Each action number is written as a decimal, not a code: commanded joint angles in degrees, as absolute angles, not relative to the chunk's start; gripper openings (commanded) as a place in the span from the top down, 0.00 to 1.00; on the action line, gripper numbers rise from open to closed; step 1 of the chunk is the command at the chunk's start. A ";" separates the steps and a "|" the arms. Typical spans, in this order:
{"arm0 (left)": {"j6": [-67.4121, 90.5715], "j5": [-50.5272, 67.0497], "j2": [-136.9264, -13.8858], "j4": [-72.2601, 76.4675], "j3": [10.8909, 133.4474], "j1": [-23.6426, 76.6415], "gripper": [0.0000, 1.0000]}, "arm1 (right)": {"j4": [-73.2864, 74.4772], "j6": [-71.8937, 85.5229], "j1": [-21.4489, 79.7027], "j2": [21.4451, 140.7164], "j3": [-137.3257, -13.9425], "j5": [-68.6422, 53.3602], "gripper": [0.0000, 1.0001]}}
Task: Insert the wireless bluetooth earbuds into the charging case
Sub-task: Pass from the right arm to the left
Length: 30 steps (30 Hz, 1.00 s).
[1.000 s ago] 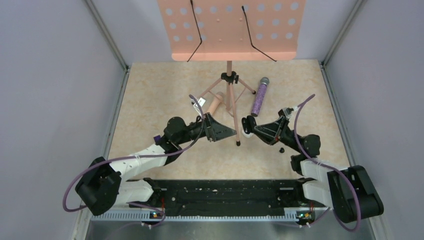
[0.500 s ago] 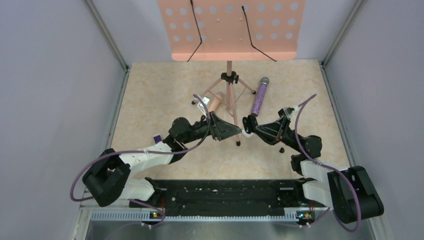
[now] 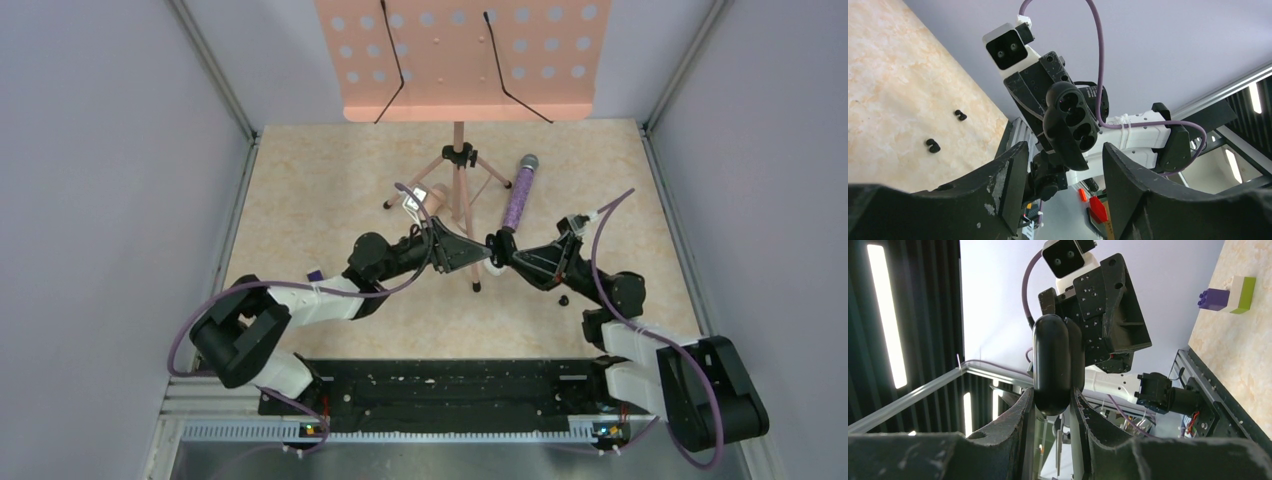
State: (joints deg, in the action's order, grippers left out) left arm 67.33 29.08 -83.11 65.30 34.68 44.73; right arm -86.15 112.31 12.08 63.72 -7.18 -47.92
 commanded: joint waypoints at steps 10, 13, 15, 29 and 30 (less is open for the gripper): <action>70.97 29.94 -87.55 74.36 39.59 45.87 0.49 | -98.79 112.65 11.91 62.08 -9.45 -47.79 1.00; 71.50 29.78 -88.08 74.96 39.78 46.09 0.55 | -98.81 112.57 11.85 62.13 -9.42 -47.86 1.00; 71.79 29.99 -88.32 75.25 40.01 46.22 0.61 | -98.80 112.63 11.89 62.20 -9.42 -47.84 1.00; 73.25 30.89 -88.81 70.12 41.70 46.32 1.00 | -98.64 112.39 11.89 62.44 -9.32 -48.35 0.90; 73.28 31.39 -88.97 69.38 42.04 46.32 1.00 | -98.48 111.96 11.92 62.54 -9.31 -48.48 0.76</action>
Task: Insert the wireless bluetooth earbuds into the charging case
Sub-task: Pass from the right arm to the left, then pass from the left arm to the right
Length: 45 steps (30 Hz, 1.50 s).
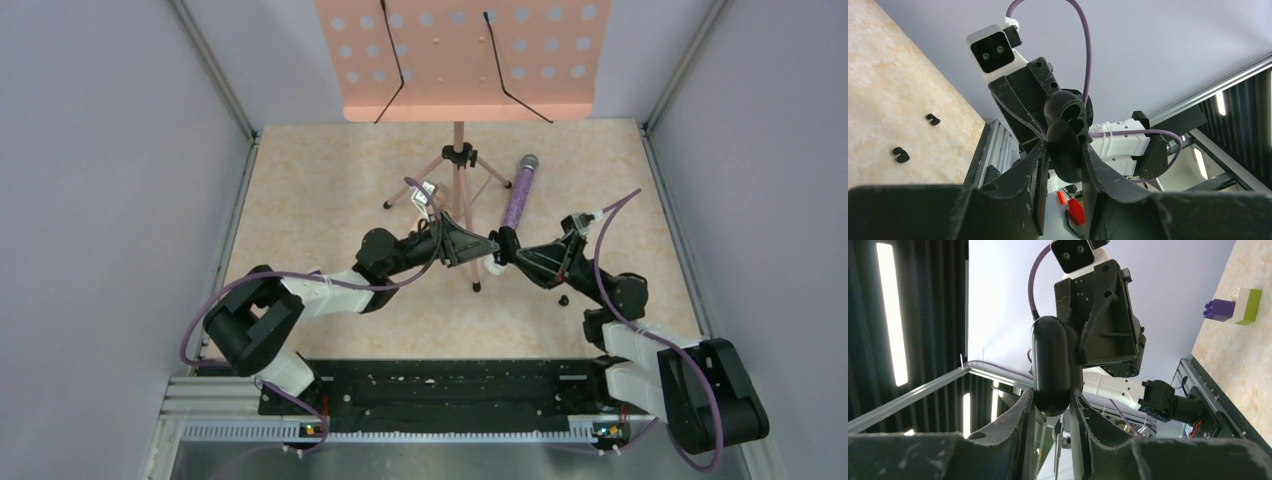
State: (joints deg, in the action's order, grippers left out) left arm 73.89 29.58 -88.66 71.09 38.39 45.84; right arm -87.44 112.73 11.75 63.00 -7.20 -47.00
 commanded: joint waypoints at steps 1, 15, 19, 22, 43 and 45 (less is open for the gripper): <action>73.75 31.72 -89.04 68.75 42.21 46.36 1.00 | -97.86 111.39 11.87 62.32 -9.25 -48.79 0.66; 63.87 31.06 -81.46 30.73 47.68 46.33 1.00 | -27.07 67.97 11.91 39.03 -19.97 -52.07 0.30; 61.05 32.75 -80.83 20.31 52.04 46.23 1.00 | 2.27 47.80 11.91 39.97 -29.75 -49.58 0.27; 61.46 34.51 -81.33 19.02 53.53 46.15 1.00 | 5.62 44.04 11.95 42.33 -31.88 -50.10 0.24; 60.22 37.62 -81.19 16.10 55.37 45.97 1.00 | 3.85 46.23 11.91 42.30 -32.75 -49.83 0.46; 59.83 37.44 -80.98 15.62 55.54 45.97 1.00 | 4.70 45.54 11.95 42.60 -33.29 -49.54 0.46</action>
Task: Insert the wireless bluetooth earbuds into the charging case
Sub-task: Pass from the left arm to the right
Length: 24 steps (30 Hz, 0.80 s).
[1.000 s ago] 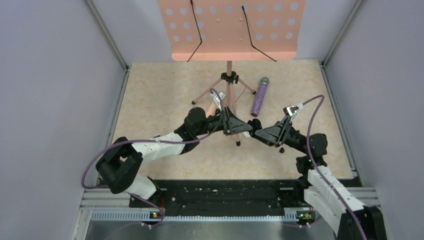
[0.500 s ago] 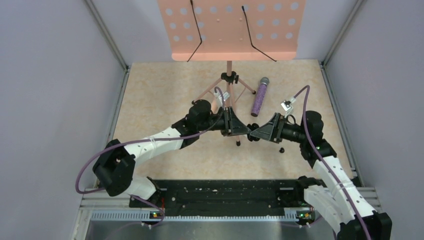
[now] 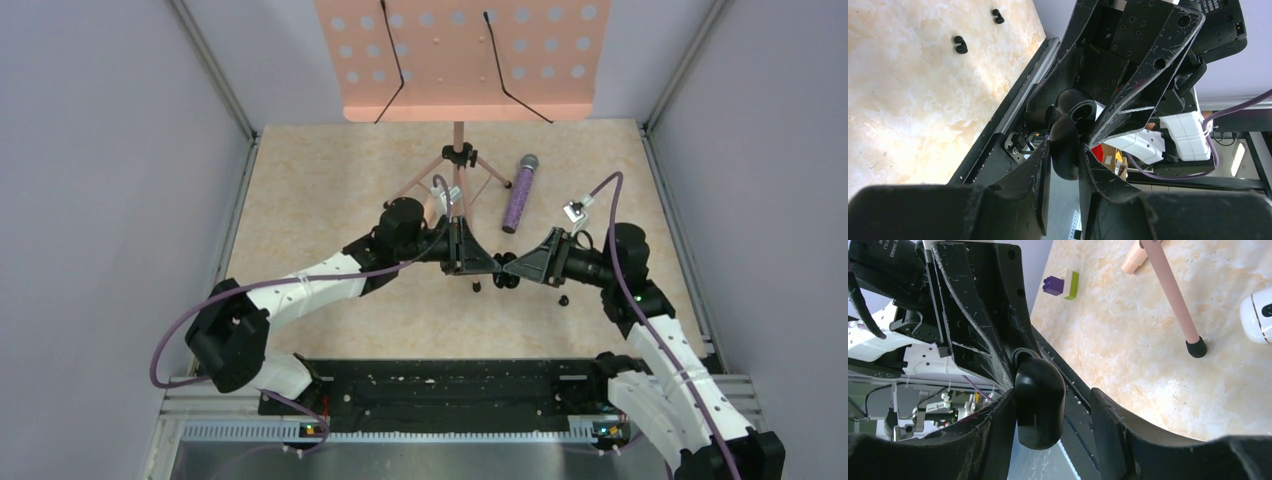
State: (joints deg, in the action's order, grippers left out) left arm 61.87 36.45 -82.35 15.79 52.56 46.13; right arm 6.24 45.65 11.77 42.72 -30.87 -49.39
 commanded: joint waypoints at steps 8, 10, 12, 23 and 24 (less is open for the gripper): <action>58.18 36.27 -81.10 11.27 57.13 45.97 1.00 | 9.78 42.87 11.94 42.81 -35.05 -47.30 0.48; 57.34 35.78 -81.38 9.20 58.06 46.01 1.00 | 12.07 41.91 11.93 42.83 -35.54 -46.19 0.43; 57.05 35.37 -81.43 8.35 58.47 45.97 1.00 | 13.14 41.44 11.92 42.85 -35.80 -45.32 0.41; 57.26 35.26 -82.15 7.99 58.69 45.98 1.00 | 13.64 41.59 12.94 42.87 -36.46 -45.42 0.52; 57.27 35.30 -82.23 8.00 58.75 45.97 1.00 | 13.55 41.59 13.10 43.03 -36.54 -45.29 0.54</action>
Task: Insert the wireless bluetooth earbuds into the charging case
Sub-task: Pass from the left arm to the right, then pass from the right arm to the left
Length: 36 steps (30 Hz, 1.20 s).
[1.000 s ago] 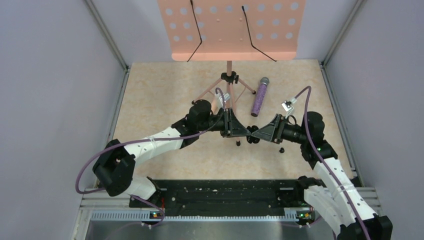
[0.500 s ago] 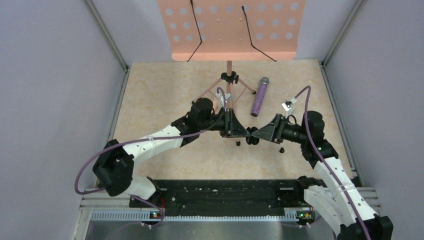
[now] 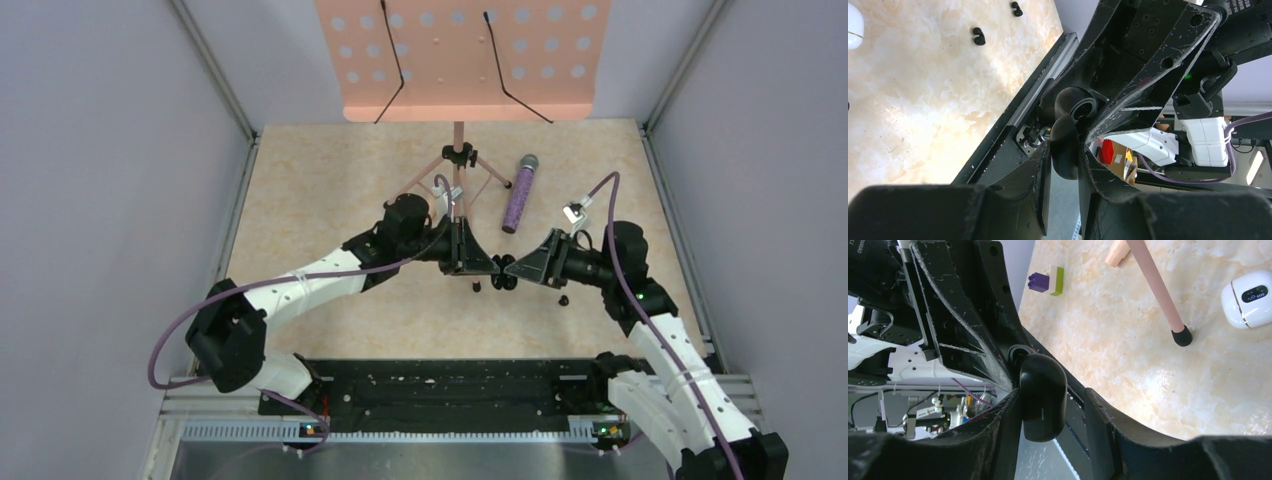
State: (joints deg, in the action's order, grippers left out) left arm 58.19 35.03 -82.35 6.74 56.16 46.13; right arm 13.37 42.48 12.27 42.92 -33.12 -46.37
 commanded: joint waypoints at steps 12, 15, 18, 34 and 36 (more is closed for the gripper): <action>57.04 36.02 -82.51 7.43 58.96 46.01 0.94 | 12.60 42.44 15.18 43.46 -36.30 -43.90 1.00; 56.57 35.40 -82.18 6.57 59.27 45.88 0.66 | 9.32 44.20 15.18 43.89 -34.20 -45.91 1.00; 54.97 34.50 -81.45 3.55 59.52 45.56 0.38 | -0.49 49.55 15.03 45.41 -29.28 -50.96 1.00; 55.50 32.12 -66.83 16.41 45.53 43.86 0.17 | -35.51 69.57 13.07 53.07 -21.94 -60.99 1.00; 57.27 35.20 -67.83 20.91 44.67 43.86 0.16 | -37.55 70.97 13.08 53.71 -21.77 -61.46 1.00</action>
